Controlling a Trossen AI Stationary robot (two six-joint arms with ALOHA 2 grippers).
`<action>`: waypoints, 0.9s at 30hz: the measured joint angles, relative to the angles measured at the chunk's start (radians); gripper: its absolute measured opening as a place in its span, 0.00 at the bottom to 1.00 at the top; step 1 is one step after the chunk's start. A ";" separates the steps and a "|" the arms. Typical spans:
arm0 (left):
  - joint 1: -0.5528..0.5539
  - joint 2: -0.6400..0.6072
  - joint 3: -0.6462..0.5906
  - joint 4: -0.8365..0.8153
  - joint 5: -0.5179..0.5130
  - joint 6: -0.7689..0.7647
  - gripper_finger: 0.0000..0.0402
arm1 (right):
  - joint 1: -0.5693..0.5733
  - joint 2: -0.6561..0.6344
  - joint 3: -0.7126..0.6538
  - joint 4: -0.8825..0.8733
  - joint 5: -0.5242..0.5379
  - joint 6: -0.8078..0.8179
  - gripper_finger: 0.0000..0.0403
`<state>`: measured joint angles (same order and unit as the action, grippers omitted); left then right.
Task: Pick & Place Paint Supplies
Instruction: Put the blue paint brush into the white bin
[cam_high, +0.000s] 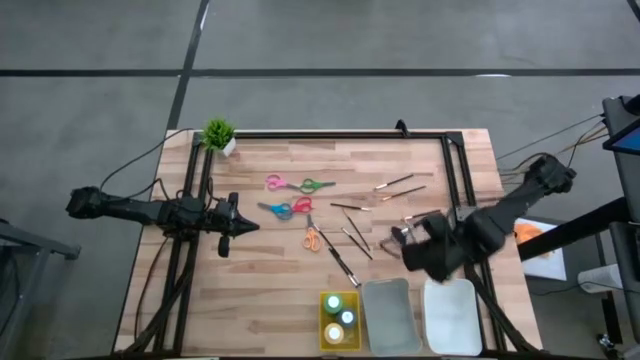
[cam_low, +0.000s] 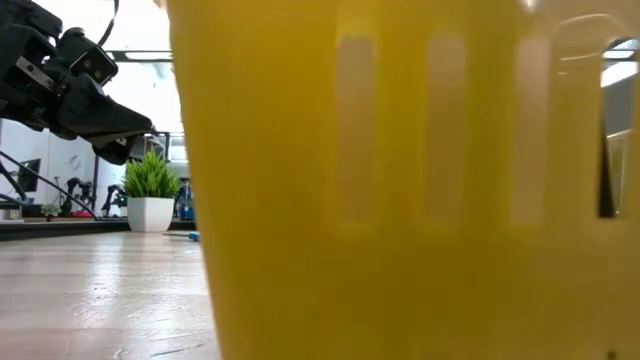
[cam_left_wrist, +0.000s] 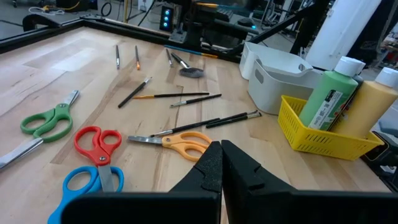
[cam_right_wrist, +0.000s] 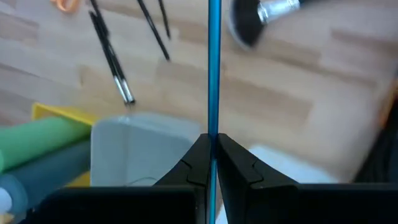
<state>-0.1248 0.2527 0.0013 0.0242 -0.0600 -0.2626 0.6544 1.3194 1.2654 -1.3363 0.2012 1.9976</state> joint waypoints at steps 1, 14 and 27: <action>0.000 0.000 0.000 0.000 0.000 0.000 0.00 | 0.036 0.027 0.026 -0.019 0.000 0.049 0.04; 0.000 0.000 0.000 0.000 0.000 0.000 0.00 | 0.301 0.464 0.420 -0.243 -0.078 0.341 0.04; 0.000 0.000 0.000 0.000 0.000 0.000 0.00 | 0.396 0.695 0.545 -0.235 -0.228 0.379 0.04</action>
<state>-0.1247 0.2527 0.0013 0.0240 -0.0599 -0.2626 1.0507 2.0142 1.8103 -1.5711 -0.0263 2.3763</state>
